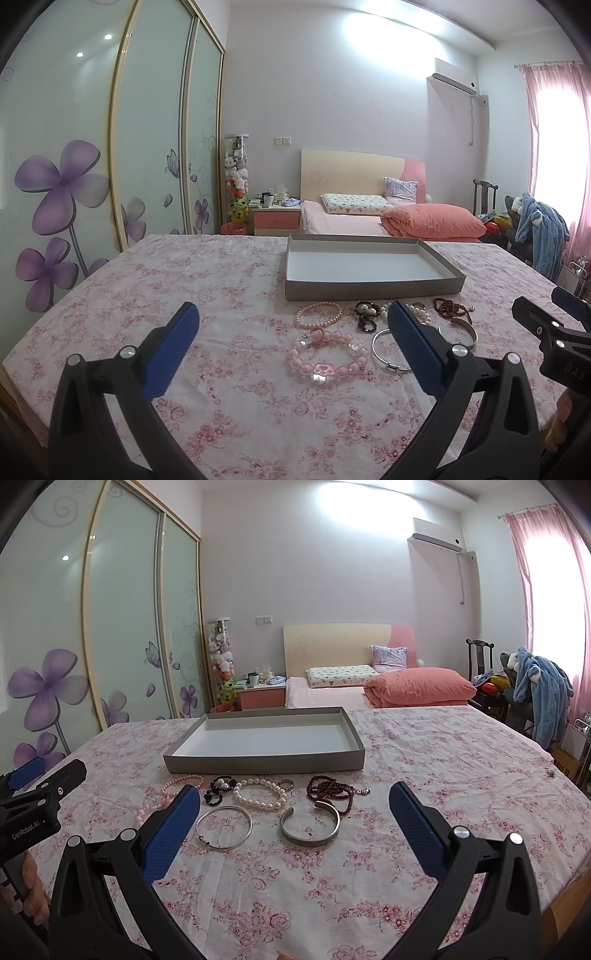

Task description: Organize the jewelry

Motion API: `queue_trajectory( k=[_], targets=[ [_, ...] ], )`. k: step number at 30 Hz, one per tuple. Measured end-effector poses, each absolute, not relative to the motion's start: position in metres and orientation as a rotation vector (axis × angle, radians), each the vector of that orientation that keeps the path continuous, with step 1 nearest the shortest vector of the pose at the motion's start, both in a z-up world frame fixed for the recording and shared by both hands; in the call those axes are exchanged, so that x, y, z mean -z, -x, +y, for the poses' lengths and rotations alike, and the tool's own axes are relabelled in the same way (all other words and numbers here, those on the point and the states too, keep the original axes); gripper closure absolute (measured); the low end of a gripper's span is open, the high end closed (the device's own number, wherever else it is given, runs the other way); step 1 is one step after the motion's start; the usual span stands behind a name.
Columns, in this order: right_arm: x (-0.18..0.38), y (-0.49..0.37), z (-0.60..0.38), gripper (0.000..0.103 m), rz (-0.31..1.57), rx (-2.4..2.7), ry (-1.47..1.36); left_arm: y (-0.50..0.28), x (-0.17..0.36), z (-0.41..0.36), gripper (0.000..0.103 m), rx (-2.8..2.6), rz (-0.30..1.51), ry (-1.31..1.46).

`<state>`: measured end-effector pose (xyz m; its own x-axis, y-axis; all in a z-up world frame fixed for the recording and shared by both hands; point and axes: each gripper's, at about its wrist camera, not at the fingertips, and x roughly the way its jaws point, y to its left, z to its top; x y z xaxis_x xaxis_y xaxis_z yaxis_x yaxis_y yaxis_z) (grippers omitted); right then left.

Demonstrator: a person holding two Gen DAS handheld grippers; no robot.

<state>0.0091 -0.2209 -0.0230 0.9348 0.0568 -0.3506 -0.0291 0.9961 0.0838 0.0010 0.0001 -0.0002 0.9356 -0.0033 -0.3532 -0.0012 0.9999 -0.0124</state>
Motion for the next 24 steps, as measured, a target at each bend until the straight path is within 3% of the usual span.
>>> queue_trajectory(
  k=[24],
  targets=[
    [0.024, -0.012, -0.224, 0.002, 0.363, -0.043, -0.082, 0.001, 0.01, -0.002, 0.004, 0.006, 0.362, 0.011]
  ],
)
